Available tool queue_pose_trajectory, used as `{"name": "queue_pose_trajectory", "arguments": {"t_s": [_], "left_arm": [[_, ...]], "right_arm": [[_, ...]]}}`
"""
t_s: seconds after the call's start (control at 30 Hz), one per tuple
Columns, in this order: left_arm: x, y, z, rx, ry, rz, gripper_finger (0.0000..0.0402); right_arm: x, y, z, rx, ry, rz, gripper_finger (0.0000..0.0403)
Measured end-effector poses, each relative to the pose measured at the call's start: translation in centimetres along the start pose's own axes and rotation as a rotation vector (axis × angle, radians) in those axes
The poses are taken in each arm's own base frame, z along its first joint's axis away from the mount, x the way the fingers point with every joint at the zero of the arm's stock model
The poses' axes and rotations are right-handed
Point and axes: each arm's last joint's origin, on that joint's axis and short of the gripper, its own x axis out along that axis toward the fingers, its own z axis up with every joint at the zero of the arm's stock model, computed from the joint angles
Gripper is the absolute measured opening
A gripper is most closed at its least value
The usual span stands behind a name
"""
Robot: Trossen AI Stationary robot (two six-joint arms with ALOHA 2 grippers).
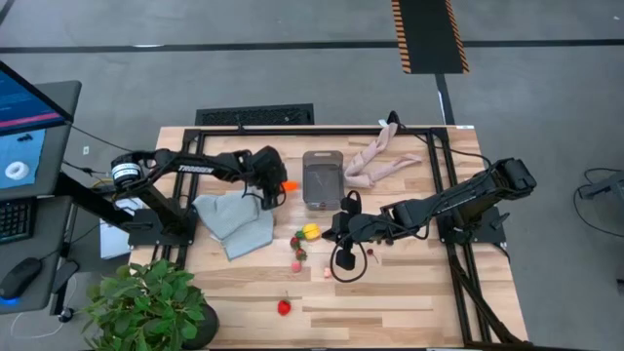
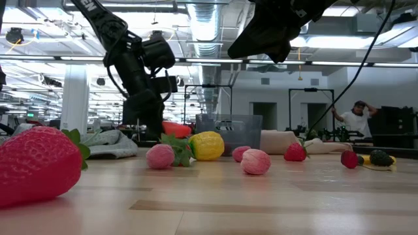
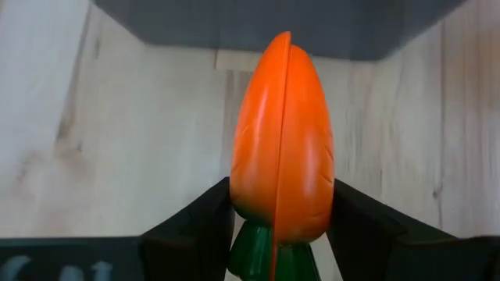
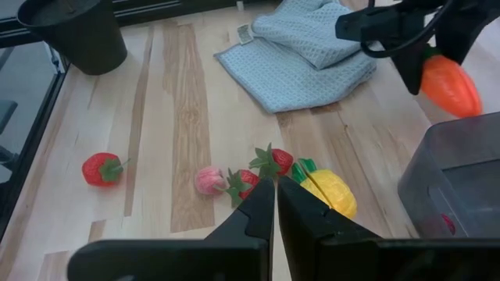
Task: Pick and placing Produce into tupperware
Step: Put the orange carrot into the black bin
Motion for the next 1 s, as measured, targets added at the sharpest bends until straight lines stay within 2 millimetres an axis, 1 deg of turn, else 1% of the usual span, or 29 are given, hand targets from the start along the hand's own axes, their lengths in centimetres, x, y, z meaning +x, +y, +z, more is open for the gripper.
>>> {"name": "queue_pose_trajectory", "arguments": {"t_s": [0.1,0.2,0.47,0.63,0.83,1.0], "left_arm": [[-0.2,0.1,0.4,0.0,0.007,0.014,0.0167],[-0.4,0.3,0.6,0.0,0.024,0.068,0.0167],[-0.5,0.5,0.8,0.017,0.022,0.12,0.0167],[-1.2,0.8,1.1,0.029,0.002,0.214,0.0167],[-2.6,0.9,2.1,0.036,-0.093,0.278,0.0167],[-3.1,0.7,3.1,0.032,-0.206,0.242,0.0167]], "right_arm": [[0.0,0.0,0.0,0.0,0.001,0.0,0.0043],[0.0,0.0,0.0,0.0,0.002,-0.001,0.0043],[0.0,0.0,-0.1,-0.001,0.005,-0.002,0.0043],[0.0,0.0,0.0,-0.001,0.004,-0.002,0.0043],[0.0,-0.1,-0.1,-0.001,0.001,-0.021,0.0043],[0.0,-0.1,0.0,-0.001,-0.001,-0.02,0.0043]]}}
